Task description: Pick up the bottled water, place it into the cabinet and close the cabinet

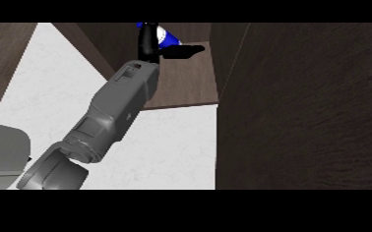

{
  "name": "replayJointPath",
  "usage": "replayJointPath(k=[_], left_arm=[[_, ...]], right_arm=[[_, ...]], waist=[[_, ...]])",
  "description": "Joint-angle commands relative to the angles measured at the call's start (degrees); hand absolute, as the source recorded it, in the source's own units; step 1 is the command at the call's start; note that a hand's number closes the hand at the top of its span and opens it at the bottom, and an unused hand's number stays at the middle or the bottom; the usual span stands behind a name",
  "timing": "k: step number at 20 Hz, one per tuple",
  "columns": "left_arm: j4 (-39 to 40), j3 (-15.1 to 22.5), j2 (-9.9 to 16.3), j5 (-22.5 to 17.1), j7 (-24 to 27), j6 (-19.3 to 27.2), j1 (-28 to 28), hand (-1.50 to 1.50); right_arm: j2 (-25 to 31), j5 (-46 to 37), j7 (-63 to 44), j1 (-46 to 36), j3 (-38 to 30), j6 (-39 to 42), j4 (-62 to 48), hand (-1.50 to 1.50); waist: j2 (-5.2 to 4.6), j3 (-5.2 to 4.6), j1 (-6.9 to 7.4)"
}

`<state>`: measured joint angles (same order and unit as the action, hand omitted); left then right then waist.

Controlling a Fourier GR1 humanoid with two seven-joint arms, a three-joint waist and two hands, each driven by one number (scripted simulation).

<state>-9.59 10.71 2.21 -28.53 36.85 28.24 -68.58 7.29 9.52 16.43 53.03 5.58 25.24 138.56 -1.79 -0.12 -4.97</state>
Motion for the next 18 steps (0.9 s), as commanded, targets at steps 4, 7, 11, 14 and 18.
replayJointPath(k=[4, 7, 11, 14, 18], left_arm=[[-2.10, -1.47, -2.13, -1.72, 4.24, -5.24, 1.20, -1.50], [-2.75, -1.29, -2.17, -1.56, 4.06, -7.25, 2.16, -1.50], [-7.61, 0.27, -2.20, -1.86, 1.33, -7.94, 4.76, -1.50], [-13.01, 2.59, -2.21, -3.83, 0.65, -7.00, 9.16, -1.50], [-19.99, 4.81, -2.21, -3.46, -1.61, -11.01, 14.66, -1.50]], right_arm=[[-0.56, 2.52, -1.87, 0.65, 0.56, -0.14, 3.36, -1.50], [-0.52, 4.40, -7.19, 1.12, 1.21, -2.07, 7.85, -1.50], [-0.73, 5.32, -8.20, 0.15, 0.34, -2.73, 6.95, -1.50], [-1.69, 3.88, -7.23, 3.47, 3.24, -2.04, 8.39, -1.50], [-3.24, 0.40, -5.29, 4.40, 4.73, -2.98, 7.06, -1.50]], waist=[[0.76, 0.07, 1.15], [0.97, 0.04, 2.26], [1.79, 0.08, 4.30], [2.19, 0.08, 4.03], [2.57, 0.08, 5.43]])
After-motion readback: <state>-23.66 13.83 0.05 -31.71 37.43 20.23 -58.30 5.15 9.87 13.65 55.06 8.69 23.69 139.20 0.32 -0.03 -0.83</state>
